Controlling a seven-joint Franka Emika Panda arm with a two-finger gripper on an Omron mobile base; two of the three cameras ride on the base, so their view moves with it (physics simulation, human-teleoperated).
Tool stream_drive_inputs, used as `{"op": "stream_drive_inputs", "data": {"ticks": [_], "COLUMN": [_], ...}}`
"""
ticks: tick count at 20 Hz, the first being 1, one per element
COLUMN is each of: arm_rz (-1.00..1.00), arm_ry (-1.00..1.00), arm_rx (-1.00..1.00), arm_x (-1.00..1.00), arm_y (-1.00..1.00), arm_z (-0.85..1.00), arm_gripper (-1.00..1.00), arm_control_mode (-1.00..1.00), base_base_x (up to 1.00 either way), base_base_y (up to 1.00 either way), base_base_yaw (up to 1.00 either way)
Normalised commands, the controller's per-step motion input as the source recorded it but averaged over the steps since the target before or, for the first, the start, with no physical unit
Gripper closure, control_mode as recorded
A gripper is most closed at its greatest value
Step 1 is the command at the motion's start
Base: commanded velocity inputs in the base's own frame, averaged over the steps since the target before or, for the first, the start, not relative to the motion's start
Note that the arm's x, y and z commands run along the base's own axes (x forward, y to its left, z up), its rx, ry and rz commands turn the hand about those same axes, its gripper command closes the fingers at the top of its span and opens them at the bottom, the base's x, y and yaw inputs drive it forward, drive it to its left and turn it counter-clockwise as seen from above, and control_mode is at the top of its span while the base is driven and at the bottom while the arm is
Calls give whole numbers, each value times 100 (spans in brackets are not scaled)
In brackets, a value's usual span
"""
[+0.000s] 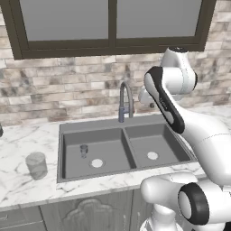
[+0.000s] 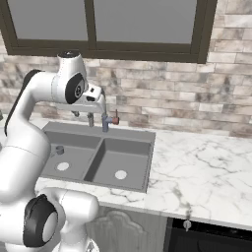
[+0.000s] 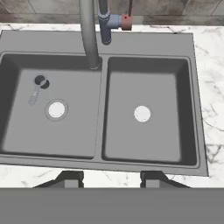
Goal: Move any existing items from the left basin to the right basin for drying. Then move the glass cup from the counter to the left basin of the sink for washing.
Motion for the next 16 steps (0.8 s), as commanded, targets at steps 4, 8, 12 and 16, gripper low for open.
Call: {"op": "stream_drive_inputs", "data": {"ticks": [4,8,12,16], "arm_rz": [0,0,0,0], "arm_ry": [1,0,-1,0], "arm_rx": [0,0,-4,-7], "arm_x": [0,-8,-19,-23], "arm_y": [0,10,31,46], "arm_z": [0,0,-2,-6], "arm_gripper": [-100,-100,-100,-100], "arm_control_mode": [-100,-100,-100,-100], "base_base_x": [0,0,0,0], "base_base_y": [0,0,0,0], "base_base_yaw": [0,0,0,0]}}
